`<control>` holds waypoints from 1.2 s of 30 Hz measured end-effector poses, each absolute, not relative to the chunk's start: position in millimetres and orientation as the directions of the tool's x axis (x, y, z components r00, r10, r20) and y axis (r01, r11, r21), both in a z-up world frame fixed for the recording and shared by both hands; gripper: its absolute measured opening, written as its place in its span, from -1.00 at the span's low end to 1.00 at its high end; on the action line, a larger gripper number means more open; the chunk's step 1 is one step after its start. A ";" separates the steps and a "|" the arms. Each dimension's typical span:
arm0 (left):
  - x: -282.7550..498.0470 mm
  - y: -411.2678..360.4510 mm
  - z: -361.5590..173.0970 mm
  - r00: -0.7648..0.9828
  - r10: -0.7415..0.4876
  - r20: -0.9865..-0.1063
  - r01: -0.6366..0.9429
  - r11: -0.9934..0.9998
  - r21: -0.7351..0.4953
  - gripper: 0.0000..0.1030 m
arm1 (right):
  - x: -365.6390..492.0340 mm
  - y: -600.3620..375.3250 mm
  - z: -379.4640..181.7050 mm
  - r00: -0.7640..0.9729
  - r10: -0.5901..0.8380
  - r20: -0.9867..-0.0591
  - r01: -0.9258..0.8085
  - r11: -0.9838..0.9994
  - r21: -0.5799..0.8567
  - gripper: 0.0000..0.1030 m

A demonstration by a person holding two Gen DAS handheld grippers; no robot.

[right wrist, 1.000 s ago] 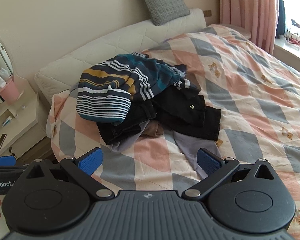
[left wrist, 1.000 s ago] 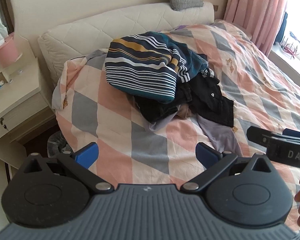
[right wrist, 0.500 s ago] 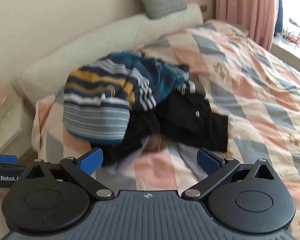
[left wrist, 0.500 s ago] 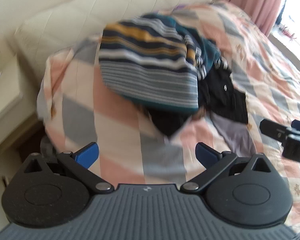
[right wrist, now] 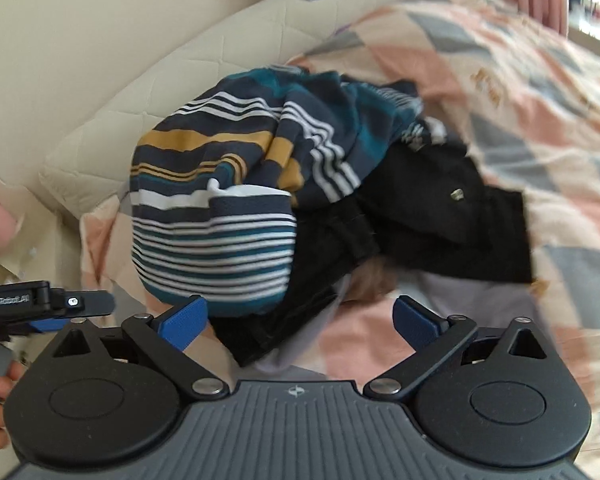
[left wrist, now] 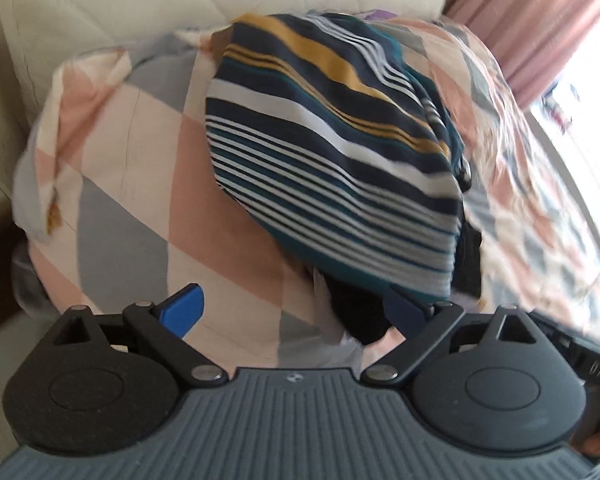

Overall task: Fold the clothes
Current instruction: 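Grasp the striped sweater with the right tool while the left tool grasps it too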

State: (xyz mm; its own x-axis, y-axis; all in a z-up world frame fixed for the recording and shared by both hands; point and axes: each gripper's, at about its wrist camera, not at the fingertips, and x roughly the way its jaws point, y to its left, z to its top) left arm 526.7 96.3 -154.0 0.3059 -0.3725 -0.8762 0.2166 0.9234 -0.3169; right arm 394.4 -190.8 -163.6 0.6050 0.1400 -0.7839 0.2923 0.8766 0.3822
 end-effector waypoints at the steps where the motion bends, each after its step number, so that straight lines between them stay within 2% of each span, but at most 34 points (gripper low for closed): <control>1: 534.6 99.7 -158.3 0.298 -0.387 -0.872 0.196 0.919 -0.341 0.82 | 401.4 -191.2 -165.7 0.606 0.156 -0.780 0.290 0.870 0.399 0.88; 8: 590.7 121.1 -198.5 0.263 -0.520 -0.813 -0.013 0.841 -0.542 0.87 | 442.5 -198.6 -185.9 0.637 0.256 -0.727 0.304 0.783 0.543 0.72; 14: 633.1 133.7 -242.5 0.285 -0.629 -0.724 -0.220 0.692 -0.688 0.90 | 471.4 -198.3 -207.8 0.639 0.301 -0.708 0.324 0.730 0.602 0.72; 16: 640.5 133.6 -250.4 0.299 -0.641 -0.707 -0.256 0.660 -0.706 0.85 | 477.9 -192.9 -211.6 0.624 0.317 -0.714 0.308 0.740 0.598 0.56; 17: 643.1 132.8 -251.7 0.309 -0.639 -0.704 -0.262 0.655 -0.709 0.78 | 480.7 -190.2 -212.4 0.617 0.326 -0.716 0.296 0.747 0.595 0.18; 18: 644.7 131.1 -250.2 0.319 -0.635 -0.704 -0.252 0.659 -0.709 0.45 | 483.0 -187.6 -212.5 0.612 0.332 -0.718 0.284 0.755 0.591 -0.39; 19: 645.3 128.6 -247.7 0.321 -0.633 -0.704 -0.236 0.667 -0.707 -0.11 | 483.0 -185.6 -208.8 0.617 0.324 -0.717 0.271 0.768 0.580 -0.58; 21: 642.8 123.9 -238.2 0.336 -0.637 -0.694 -0.204 0.670 -0.714 -0.60 | 479.8 -184.1 -199.2 0.639 0.313 -0.703 0.245 0.784 0.571 -0.88; 23: 638.6 116.4 -214.5 0.369 -0.613 -0.699 -0.135 0.709 -0.693 -0.72 | 472.5 -187.0 -188.1 0.675 0.326 -0.662 0.221 0.766 0.603 -0.90; 26: 624.1 97.2 -160.1 0.453 -0.566 -0.688 0.039 0.784 -0.619 -0.75 | 451.9 -203.3 -162.6 0.751 0.348 -0.561 0.189 0.701 0.688 -0.91; 31: 598.2 62.9 -61.2 0.518 -0.646 -0.560 0.299 0.751 -0.589 -0.76 | 408.7 -247.3 -112.2 0.876 0.300 -0.377 0.141 0.589 0.796 -0.91; 36: 561.5 4.0 31.3 0.516 -0.723 -0.459 0.538 0.691 -0.483 -0.76 | 354.5 -285.5 -38.2 0.959 0.175 -0.221 0.069 0.616 0.785 -0.91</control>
